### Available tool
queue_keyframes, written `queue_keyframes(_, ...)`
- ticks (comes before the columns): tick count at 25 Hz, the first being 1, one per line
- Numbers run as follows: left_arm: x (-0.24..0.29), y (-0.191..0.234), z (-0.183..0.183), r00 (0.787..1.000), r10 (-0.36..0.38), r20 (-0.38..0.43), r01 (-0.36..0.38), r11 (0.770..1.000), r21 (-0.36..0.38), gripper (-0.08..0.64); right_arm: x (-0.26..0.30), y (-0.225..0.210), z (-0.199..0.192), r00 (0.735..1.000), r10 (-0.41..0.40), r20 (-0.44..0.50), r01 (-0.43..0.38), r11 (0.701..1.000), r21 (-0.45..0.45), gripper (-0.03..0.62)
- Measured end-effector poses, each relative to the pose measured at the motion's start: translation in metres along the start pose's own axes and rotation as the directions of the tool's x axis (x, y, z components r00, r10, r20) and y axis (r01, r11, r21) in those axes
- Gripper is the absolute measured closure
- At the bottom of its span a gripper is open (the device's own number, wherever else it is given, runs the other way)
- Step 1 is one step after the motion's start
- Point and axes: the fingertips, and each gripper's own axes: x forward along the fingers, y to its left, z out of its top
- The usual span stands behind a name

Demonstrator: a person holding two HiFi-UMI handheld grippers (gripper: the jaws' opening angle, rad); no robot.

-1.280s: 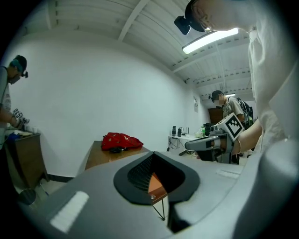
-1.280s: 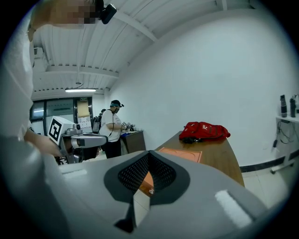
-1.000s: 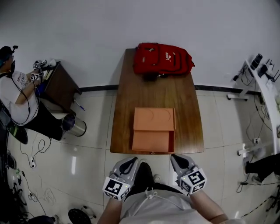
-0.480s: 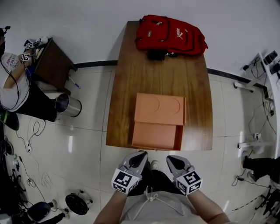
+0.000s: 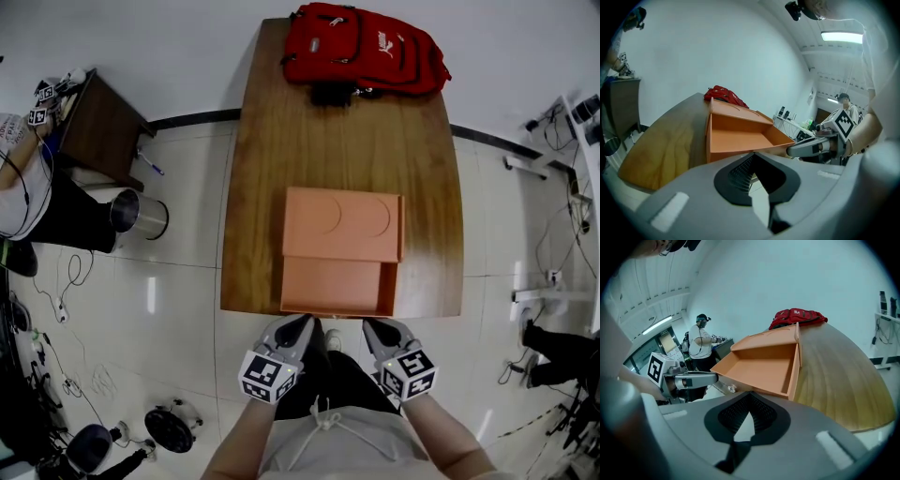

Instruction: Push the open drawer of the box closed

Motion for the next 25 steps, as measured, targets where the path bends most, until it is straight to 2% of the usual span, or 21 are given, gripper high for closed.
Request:
queue_keyframes(7, 0.015, 0.007, 0.012, 1.000, -0.021, -0.005, 0.021, 0.999, -0.034, 0.555, 0.011, -0.014, 0.018, 1.000, -0.021, 0.013, 0.021, 0.999, 0.027, 0.591)
queue_keyframes(15, 0.036, 0.033, 0.038, 0.999, 0.000, 0.038, 0.006, 0.990, -0.143, 0.555, 0.033, -0.036, 0.040, 0.998, -0.048, 0.028, 0.046, 0.996, 0.083, 0.591)
queue_keyframes(25, 0.064, 0.053, 0.066, 0.999, -0.019, 0.036, 0.025, 0.981, -0.191, 0.555, 0.055, -0.062, 0.071, 0.995, -0.090, 0.040, 0.085, 0.989, 0.121, 0.591)
